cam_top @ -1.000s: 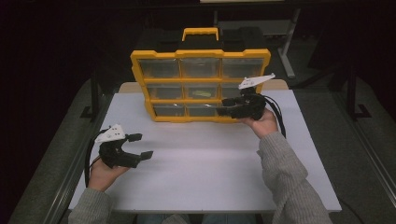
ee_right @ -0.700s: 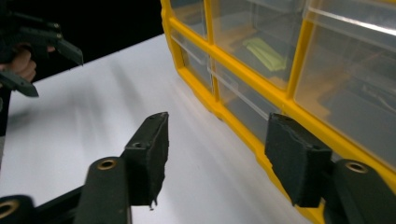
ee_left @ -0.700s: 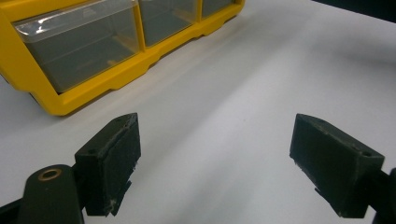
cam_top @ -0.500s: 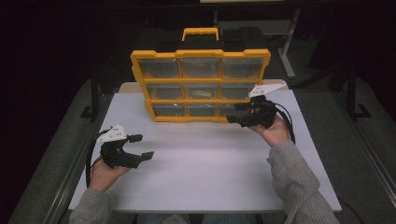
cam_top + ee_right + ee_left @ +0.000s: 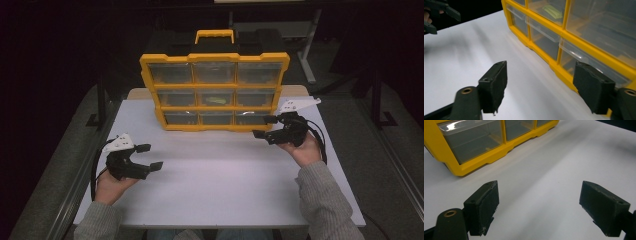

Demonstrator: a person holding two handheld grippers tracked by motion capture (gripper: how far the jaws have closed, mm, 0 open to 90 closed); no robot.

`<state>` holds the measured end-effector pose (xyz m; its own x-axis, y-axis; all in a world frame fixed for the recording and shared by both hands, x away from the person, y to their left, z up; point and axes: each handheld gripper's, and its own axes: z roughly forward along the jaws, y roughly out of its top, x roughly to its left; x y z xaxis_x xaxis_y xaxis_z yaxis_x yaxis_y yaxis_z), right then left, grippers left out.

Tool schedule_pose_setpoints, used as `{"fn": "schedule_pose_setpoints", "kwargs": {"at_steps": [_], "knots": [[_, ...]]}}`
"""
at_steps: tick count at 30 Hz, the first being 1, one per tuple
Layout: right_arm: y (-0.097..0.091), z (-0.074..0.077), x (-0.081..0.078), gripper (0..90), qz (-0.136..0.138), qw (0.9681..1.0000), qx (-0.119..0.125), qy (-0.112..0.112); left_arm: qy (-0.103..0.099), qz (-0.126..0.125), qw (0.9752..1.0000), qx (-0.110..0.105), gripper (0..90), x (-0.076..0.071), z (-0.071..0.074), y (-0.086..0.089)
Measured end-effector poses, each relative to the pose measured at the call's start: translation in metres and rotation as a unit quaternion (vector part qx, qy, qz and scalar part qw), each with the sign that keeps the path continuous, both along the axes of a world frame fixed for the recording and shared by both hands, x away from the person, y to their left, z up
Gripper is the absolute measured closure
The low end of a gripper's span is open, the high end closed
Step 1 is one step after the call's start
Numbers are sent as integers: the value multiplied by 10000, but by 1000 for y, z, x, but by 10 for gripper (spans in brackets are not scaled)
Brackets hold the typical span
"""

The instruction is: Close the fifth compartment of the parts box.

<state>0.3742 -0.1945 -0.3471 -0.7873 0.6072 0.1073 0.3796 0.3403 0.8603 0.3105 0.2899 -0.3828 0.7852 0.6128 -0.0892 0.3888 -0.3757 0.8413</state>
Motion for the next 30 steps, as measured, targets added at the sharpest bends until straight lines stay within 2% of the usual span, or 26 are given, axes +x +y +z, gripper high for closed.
{"fn": "schedule_pose_setpoints", "kwargs": {"at_steps": [17, 22, 30], "knots": [[-34, -20, -20, 173, -471, 9988, -102, 92, 0, 64, 9999, 80, 168, -1, -8, 4], [-41, -24, -24, 162, -525, 9985, -126, 93, 42, 81, 9999, -47, 162, 0, -14, 8], [-52, -35, -32, 144, -628, 9977, -200, 148, 37, 91, 9999, -52, 157, 1, -17, 9]]}}
